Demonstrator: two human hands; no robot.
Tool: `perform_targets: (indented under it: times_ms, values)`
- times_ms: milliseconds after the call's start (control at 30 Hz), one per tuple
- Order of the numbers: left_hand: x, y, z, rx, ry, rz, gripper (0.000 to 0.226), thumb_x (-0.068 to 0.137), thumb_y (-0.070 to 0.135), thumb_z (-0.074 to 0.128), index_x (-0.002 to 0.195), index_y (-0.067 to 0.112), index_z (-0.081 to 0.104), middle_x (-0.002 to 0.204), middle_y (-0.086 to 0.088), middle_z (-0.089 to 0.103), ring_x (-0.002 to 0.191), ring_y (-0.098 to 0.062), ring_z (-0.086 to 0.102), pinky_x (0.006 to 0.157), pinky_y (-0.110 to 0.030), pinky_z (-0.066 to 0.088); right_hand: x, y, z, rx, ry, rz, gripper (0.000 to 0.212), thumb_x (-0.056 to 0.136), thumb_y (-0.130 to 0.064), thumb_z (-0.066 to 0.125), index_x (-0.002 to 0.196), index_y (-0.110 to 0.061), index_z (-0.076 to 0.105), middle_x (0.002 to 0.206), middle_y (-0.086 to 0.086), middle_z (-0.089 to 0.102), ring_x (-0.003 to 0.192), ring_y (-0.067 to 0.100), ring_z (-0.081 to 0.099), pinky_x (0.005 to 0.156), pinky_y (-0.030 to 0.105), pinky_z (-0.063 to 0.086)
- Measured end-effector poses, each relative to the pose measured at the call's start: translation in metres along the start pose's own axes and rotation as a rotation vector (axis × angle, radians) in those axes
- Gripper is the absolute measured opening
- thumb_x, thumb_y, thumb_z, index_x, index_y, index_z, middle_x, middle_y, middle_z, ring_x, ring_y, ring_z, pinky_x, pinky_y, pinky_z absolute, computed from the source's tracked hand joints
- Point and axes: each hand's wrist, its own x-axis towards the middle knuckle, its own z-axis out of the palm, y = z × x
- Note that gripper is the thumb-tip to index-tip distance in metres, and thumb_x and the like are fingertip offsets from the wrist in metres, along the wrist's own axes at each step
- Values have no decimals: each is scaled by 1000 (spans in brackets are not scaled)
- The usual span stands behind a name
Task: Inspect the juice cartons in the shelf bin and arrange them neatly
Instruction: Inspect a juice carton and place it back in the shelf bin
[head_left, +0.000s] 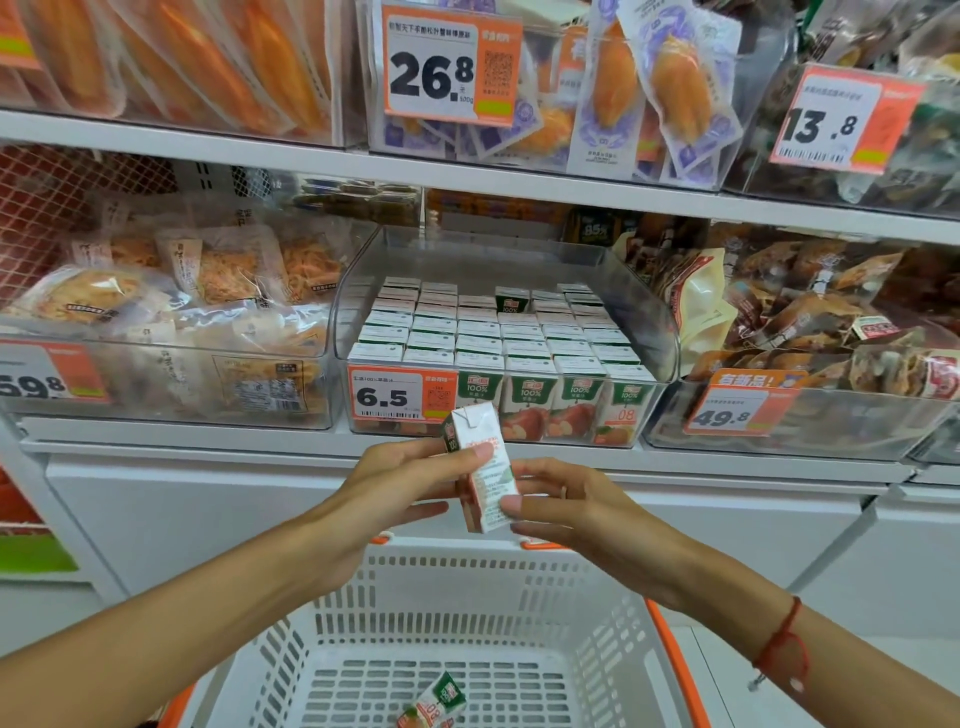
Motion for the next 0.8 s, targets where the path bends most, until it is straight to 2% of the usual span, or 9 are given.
perform_targets:
  times_ms: [133, 233, 300, 433, 500, 567, 633, 700, 800]
  values:
    - [-1, 0, 1, 9, -3, 35, 50, 67, 56, 69, 111, 32, 72, 102, 14, 75, 96, 0, 69, 89, -21, 49, -2, -2, -1, 71, -67, -2, 46, 81, -17, 73, 125, -11, 60, 116, 7, 71, 111, 19, 66, 101, 32, 49]
    - [-1, -1, 4, 13, 40, 65, 40, 73, 57, 66, 108, 39, 69, 96, 22, 74, 90, 9, 67, 69, -9, 51, -3, -2, 1, 7, -36, -14, 56, 73, -28, 83, 124, -18, 63, 111, 3, 74, 107, 15, 68, 101, 34, 49]
    - [-1, -4, 7, 34, 89, 91, 30, 75, 57, 63, 102, 44, 66, 90, 28, 73, 86, 12, 66, 62, -7, 52, -3, -3, 2, -54, 46, -26, 55, 66, -34, 84, 117, -24, 68, 104, 1, 75, 100, 15, 70, 100, 36, 51]
    - [1, -11, 9, 30, 176, 97, 16, 79, 45, 70, 91, 35, 71, 82, 24, 74, 79, 4, 70, 60, -12, 55, -1, 0, 10, -246, 312, -54, 50, 60, -29, 91, 106, -30, 70, 86, -6, 70, 76, 12, 68, 82, 37, 59]
    - [3, -13, 11, -3, 191, 65, 19, 80, 38, 75, 95, 28, 73, 83, 15, 76, 78, 0, 72, 60, -13, 56, -1, 3, 16, -305, 363, -113, 52, 60, -26, 91, 107, -28, 68, 85, -7, 68, 72, 8, 66, 72, 34, 60]
    - [4, -13, 11, -19, 196, 33, 21, 80, 35, 76, 98, 26, 72, 83, 10, 77, 76, -1, 72, 55, -11, 53, -1, 4, 17, -378, 358, -151, 53, 59, -33, 91, 106, -31, 65, 84, -10, 67, 70, 2, 64, 65, 24, 58]
    - [4, -13, 7, -23, 166, 13, 17, 83, 34, 74, 98, 28, 70, 82, 10, 77, 75, -1, 72, 52, -8, 49, -1, 1, 10, -345, 292, -126, 49, 62, -42, 88, 104, -33, 65, 86, -12, 66, 73, 0, 63, 71, 26, 58]
    - [5, -10, 3, -22, 115, 7, 18, 85, 32, 72, 102, 29, 68, 86, 11, 77, 79, -2, 72, 58, -8, 51, -1, -4, 0, -213, 172, -44, 40, 71, -49, 76, 106, -31, 69, 94, -10, 71, 91, 9, 67, 88, 33, 57]
    - [6, -4, 1, -45, 62, -2, 17, 88, 31, 68, 105, 29, 67, 91, 11, 77, 85, -2, 72, 62, -9, 53, -2, -8, -13, -60, 20, 56, 32, 87, -41, 65, 111, -22, 73, 108, 0, 74, 108, 18, 66, 99, 33, 52]
